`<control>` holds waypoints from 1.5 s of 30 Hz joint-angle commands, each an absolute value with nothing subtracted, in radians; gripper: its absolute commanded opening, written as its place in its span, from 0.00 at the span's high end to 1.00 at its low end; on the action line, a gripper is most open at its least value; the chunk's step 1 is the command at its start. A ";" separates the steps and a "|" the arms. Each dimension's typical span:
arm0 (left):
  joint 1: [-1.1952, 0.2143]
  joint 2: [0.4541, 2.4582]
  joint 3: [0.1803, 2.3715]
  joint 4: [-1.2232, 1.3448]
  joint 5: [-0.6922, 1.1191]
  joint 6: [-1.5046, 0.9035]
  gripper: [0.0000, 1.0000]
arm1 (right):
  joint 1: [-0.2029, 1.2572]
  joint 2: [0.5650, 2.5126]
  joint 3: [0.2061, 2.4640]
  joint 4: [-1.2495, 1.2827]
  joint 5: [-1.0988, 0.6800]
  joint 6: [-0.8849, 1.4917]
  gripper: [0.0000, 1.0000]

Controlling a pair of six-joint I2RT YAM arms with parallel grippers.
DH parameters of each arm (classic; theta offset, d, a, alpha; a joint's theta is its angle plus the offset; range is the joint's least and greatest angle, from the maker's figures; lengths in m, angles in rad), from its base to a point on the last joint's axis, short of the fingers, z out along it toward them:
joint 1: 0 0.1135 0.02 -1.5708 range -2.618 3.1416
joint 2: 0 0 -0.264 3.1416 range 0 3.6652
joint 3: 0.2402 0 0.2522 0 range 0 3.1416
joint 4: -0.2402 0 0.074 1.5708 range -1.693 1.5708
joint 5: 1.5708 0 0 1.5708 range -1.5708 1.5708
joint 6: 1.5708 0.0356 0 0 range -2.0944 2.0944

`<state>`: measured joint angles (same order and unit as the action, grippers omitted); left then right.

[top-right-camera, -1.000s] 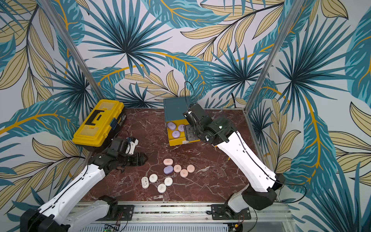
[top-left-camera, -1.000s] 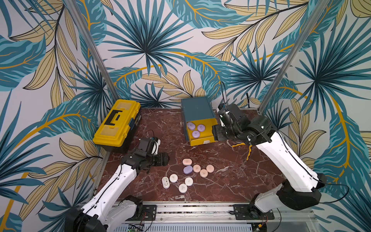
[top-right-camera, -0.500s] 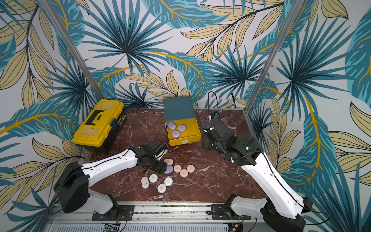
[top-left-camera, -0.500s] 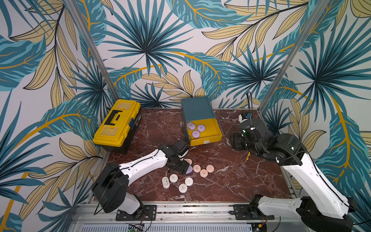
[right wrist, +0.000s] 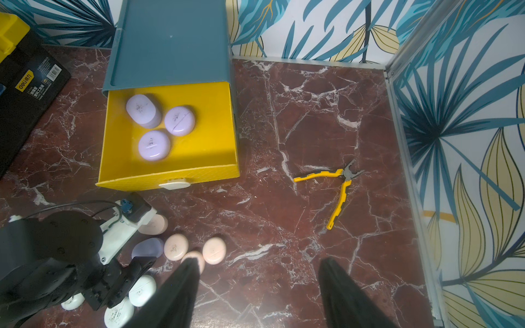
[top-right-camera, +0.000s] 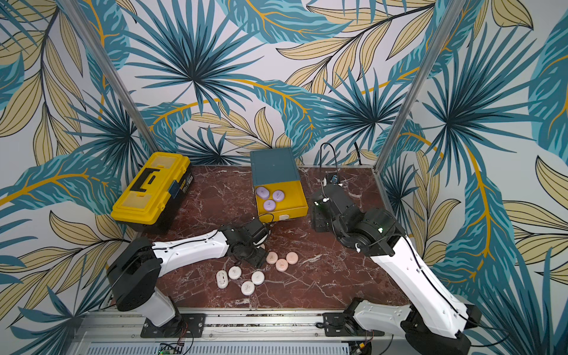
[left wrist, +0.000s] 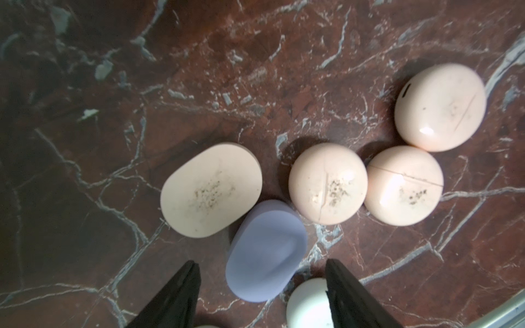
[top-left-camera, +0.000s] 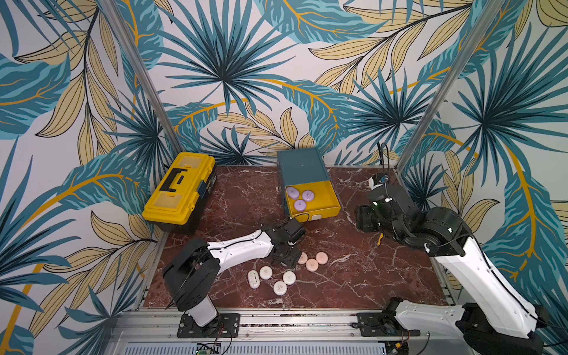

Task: Put the bluetooth earphones in the drawer according to color
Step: Pick up the Bluetooth earphone from the center of the board.

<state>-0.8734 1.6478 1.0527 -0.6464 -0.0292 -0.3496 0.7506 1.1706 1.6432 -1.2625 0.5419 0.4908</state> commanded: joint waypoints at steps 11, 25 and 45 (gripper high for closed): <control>-0.877 1.667 0.996 -0.637 -0.058 -0.363 0.30 | 0.748 1.170 1.628 -1.283 0.552 0.512 0.28; -0.877 1.741 1.011 -0.581 -0.003 -0.352 0.33 | 0.747 1.164 1.615 -1.283 0.552 0.515 0.28; -0.882 1.597 1.021 -0.726 -0.060 -0.343 0.65 | 0.747 1.177 1.623 -1.274 0.545 0.508 0.28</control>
<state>-0.8783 1.6749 1.0214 -0.6621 -0.0273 -0.3477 0.7506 1.1736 1.6283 -1.2633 0.5419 0.5014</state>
